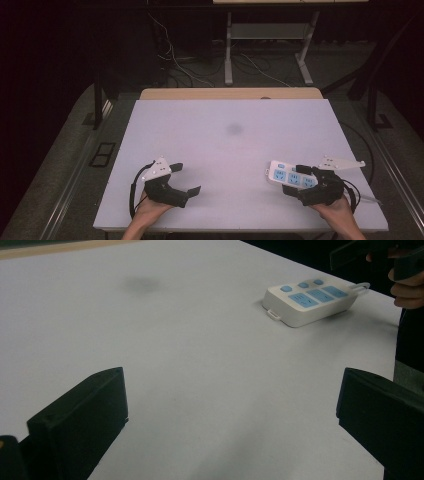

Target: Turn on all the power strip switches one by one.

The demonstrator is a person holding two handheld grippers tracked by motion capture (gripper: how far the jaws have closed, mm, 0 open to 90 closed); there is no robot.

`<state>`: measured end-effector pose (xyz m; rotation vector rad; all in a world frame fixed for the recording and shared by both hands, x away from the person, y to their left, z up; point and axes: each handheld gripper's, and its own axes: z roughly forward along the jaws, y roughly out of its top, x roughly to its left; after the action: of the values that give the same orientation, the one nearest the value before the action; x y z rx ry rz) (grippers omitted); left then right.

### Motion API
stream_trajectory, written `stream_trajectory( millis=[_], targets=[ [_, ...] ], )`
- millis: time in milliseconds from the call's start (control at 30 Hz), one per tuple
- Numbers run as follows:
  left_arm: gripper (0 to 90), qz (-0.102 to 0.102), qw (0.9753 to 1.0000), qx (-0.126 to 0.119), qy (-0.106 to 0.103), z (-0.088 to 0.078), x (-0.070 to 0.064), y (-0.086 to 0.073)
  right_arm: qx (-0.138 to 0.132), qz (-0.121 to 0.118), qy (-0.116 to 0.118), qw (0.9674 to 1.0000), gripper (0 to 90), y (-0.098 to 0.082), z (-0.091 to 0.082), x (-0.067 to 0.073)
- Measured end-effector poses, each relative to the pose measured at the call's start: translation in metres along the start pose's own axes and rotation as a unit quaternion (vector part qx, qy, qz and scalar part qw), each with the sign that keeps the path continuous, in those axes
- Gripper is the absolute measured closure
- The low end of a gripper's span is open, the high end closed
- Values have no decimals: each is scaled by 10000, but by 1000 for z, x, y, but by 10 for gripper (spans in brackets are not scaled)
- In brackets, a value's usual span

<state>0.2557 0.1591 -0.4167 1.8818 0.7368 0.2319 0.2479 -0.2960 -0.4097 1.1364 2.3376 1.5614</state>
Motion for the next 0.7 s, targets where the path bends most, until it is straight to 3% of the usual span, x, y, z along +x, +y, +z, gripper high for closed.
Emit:
stream_trajectory(
  millis=[700],
  targets=[
    [0, -68, 10000, 8, -23, 0, 0, -2, 92, 1, 29, 10000, 5, 1, 2, -1]
  ],
)
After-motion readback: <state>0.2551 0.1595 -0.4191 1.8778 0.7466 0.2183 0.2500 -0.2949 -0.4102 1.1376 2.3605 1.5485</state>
